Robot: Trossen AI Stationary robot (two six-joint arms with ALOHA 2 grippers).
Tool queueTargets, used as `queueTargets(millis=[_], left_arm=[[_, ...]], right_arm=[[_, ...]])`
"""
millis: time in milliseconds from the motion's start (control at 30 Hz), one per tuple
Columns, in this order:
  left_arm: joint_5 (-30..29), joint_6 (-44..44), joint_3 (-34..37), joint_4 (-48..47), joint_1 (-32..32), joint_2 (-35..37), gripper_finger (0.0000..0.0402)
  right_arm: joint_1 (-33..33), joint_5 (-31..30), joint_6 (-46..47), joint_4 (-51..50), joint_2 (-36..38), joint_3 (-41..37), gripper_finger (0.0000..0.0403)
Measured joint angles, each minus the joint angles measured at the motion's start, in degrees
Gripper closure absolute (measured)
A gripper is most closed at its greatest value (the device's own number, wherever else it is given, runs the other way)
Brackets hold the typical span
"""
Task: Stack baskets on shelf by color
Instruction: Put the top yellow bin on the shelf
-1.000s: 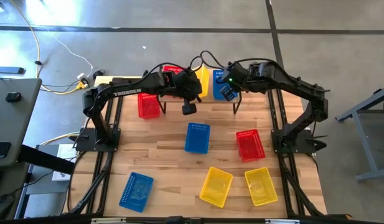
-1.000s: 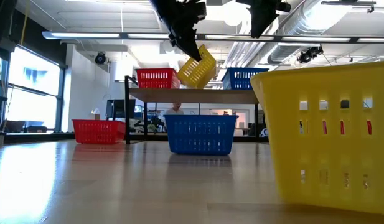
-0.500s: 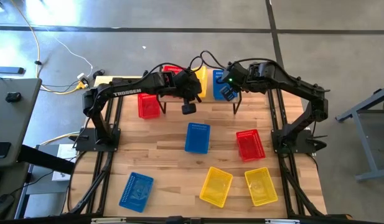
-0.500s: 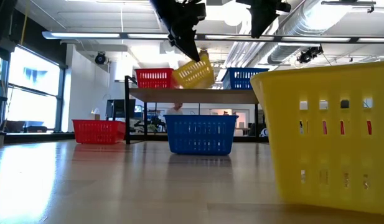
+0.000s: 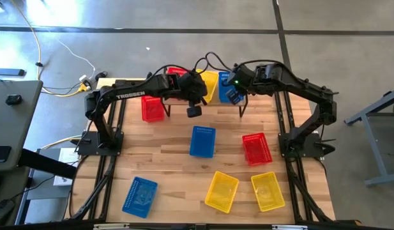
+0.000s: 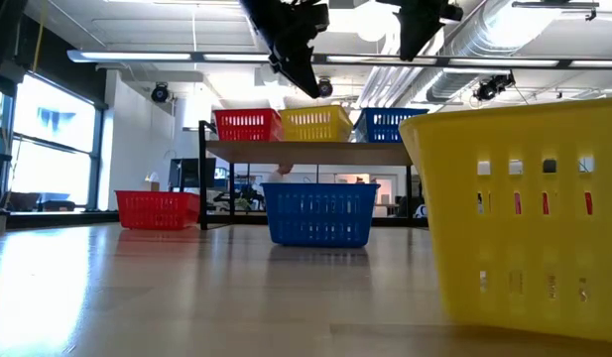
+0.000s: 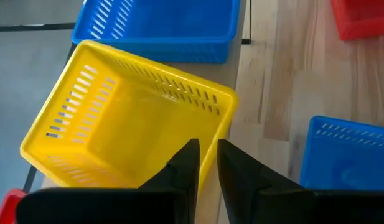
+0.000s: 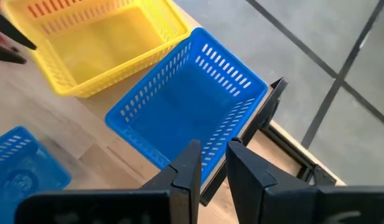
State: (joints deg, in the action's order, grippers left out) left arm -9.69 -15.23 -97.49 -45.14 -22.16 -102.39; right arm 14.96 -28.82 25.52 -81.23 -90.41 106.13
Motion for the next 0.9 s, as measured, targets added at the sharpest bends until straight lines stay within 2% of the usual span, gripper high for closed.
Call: queueTargets(millis=[200,367,500,667,767,900], left_arm=[[-1.01,-2.35,-1.72,-0.98,0.57,0.89,0.0353],[-1.49,-2.54,-6.65,-6.2,-0.07,2.49,0.0353],[-1.46,-2.99,-9.97,-10.21,-0.25,4.48,0.0353],[-1.44,-2.5,-10.47,-12.69,-1.43,8.85,0.0353],[-1.17,-0.47,-10.47,-14.35,-2.55,11.41,0.0353],[2.35,2.41,-10.47,-17.59,-3.56,13.78,0.0353]], right_arm=[[-0.02,3.78,-0.01,0.09,0.0,0.0,0.0341],[-0.02,10.41,-0.74,3.66,0.0,0.0,0.0341],[-0.13,16.1,-3.65,8.77,0.0,-0.02,0.0341],[-0.13,21.91,-6.59,14.11,-0.47,-0.09,0.0341],[-0.44,24.36,-10.01,16.13,-1.78,-0.09,0.0341],[-1.04,25.4,-16.15,17.87,-3.81,-0.13,0.0341]])
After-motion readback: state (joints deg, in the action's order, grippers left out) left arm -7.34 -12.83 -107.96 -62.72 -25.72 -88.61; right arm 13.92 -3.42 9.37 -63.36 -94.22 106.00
